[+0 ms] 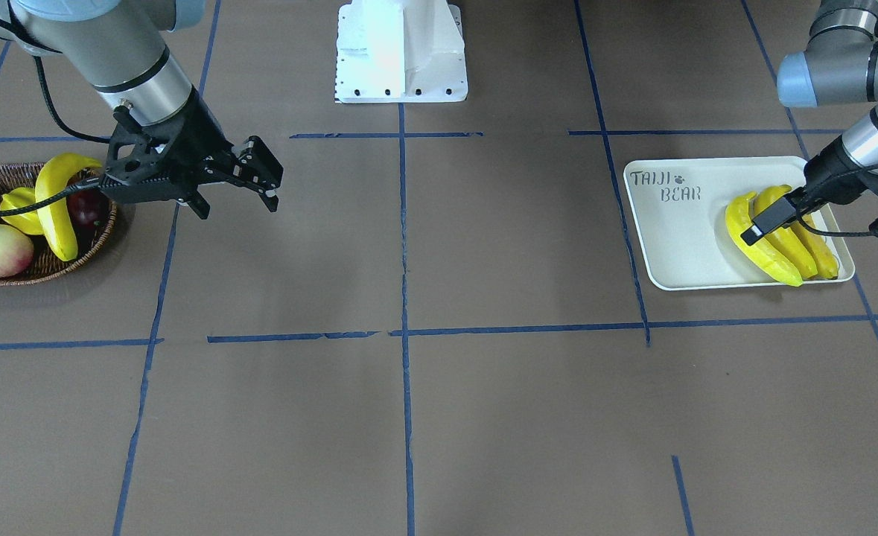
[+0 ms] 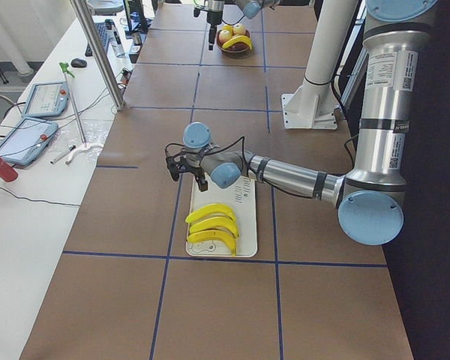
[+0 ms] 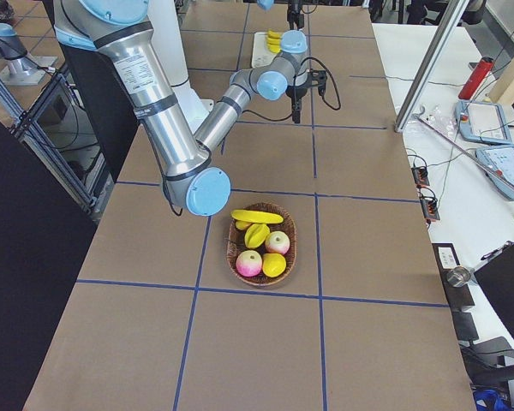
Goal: Transfer all bananas from basket to plate
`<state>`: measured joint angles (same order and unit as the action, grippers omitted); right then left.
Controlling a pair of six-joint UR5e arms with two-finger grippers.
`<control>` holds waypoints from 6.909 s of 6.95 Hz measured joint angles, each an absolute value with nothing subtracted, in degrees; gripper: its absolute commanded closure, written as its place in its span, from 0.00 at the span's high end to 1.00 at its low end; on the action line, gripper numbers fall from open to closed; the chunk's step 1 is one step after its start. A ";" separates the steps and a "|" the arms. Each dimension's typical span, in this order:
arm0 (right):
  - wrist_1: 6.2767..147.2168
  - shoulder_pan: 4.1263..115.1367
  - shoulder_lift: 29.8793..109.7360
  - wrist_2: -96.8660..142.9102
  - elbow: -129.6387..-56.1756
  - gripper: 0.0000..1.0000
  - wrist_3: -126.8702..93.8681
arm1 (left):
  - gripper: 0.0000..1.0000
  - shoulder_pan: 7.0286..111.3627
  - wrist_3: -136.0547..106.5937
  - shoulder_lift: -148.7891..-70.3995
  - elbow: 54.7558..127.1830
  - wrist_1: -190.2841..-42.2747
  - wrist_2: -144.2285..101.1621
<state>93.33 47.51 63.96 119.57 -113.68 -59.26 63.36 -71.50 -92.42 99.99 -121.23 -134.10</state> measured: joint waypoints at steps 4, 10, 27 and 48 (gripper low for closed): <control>86.07 47.97 89.23 117.94 -123.98 1.00 -48.23 | 1.00 61.72 -71.62 -96.81 102.52 -121.05 -133.92; 42.85 48.05 110.38 118.21 -112.20 1.00 -59.41 | 1.00 61.27 -71.63 -97.73 102.65 -121.11 -133.70; 42.33 52.95 103.80 124.69 -112.73 0.01 -59.86 | 1.00 61.00 -72.11 -100.41 102.40 -121.11 -134.17; 41.57 30.85 60.83 104.71 -102.42 0.03 -87.85 | 0.72 39.90 -105.87 -133.68 90.18 -121.55 -121.76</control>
